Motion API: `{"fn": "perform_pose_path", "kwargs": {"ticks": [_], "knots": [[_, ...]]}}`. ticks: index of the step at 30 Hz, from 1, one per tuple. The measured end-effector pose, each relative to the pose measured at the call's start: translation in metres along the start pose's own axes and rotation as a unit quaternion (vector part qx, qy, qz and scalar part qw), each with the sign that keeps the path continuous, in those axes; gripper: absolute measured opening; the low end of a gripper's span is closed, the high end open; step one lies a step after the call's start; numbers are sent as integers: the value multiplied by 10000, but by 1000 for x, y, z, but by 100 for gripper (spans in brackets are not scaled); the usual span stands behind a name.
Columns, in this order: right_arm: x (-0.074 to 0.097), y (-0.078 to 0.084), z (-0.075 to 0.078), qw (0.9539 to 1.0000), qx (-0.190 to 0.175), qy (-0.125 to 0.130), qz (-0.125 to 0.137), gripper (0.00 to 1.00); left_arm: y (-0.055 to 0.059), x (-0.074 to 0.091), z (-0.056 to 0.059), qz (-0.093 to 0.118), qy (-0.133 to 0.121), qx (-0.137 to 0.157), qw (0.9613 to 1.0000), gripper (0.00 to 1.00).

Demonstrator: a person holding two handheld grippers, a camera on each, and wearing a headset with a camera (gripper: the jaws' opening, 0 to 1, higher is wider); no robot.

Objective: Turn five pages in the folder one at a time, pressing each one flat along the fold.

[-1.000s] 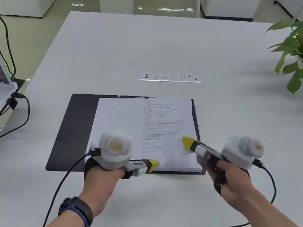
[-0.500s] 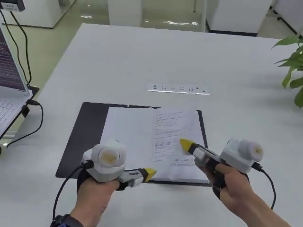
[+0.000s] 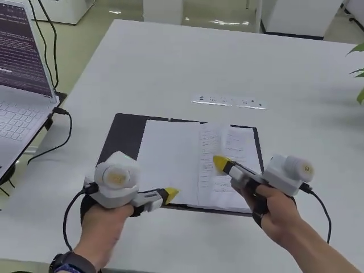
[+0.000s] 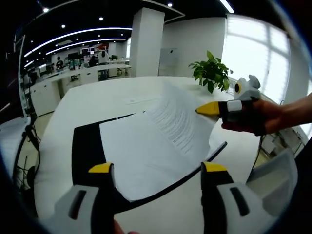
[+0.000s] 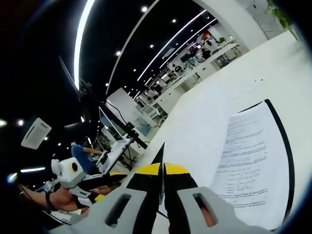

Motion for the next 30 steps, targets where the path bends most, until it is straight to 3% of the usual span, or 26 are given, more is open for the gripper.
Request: {"fn": "perform_pose_path", "kwargs": {"ticks": [7,13,18,22,30], "knots": [[-15,9,-17,9999,15,-114,-109,0,13,28,-18,-86,-248,-163,9995,73],[-29,19,-27,9996,-21,-165,-223,0,26,48,-29,-56,-387,-7,9992,73],[-44,26,-36,9991,1,-223,-352,0,31,60,-32,19,-412,61,9991,74],[-54,32,-44,9986,16,-262,-467,0,30,65,-35,188,-459,227,9985,73],[-74,48,-56,9972,-24,-287,-689,0,24,72,-44,401,-490,287,9976,74]]}}
Point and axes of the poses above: the centre of the closed fingertips' face, and the gripper's own axes: x roughly backward along the fingers, z roughly to its right, y roughly out of its underside, the point moved 9 cm from there along x, roughly backward along the fingers, and after that the axes turned 8 degrees about y, right-handed, at the moved point
